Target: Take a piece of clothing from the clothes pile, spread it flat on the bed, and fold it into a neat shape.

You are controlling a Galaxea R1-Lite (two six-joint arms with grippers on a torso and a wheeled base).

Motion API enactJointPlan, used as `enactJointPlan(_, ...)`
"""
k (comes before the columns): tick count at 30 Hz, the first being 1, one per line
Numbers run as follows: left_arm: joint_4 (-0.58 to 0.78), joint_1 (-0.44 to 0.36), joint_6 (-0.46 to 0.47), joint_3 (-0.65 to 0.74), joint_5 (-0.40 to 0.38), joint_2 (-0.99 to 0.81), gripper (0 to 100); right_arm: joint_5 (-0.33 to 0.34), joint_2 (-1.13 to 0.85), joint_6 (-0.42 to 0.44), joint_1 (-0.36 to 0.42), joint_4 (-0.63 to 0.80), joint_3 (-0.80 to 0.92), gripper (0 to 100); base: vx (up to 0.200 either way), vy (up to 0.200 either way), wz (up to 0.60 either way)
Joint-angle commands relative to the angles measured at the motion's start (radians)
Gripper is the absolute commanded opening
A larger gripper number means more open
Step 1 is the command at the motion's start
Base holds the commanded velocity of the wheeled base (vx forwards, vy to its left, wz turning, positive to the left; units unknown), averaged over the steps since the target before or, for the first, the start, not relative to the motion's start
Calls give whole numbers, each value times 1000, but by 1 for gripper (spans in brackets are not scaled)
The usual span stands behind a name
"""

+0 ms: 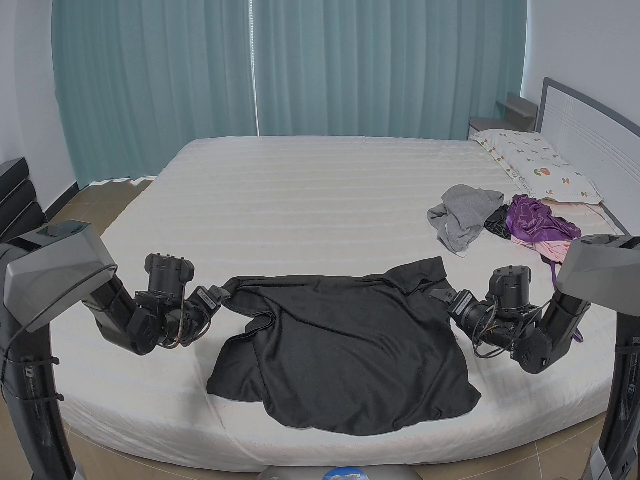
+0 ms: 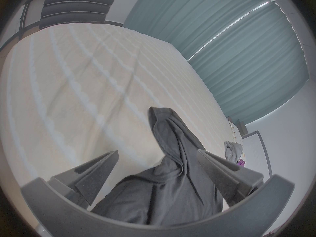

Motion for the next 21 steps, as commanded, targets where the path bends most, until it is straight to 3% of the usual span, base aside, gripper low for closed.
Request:
enactJointPlan(1,-40,-8,-36,144,0,-140,100,9,-82,30,-2,-61,128,100,0,0,0)
enactJointPlan(5,-51,-29,-46,233,-2,-176,100,9,-101,45,-1,-121,195,100,0,0,0)
enactJointPlan(11,-187,-28,-46,336,-16,-190,100,11,-111,46,-1,-167,252,100,0,0,0)
enactJointPlan(21,-230,-28,-44,362,-14,-189,100,9,-108,46,1,-171,257,100,-20,0,0)
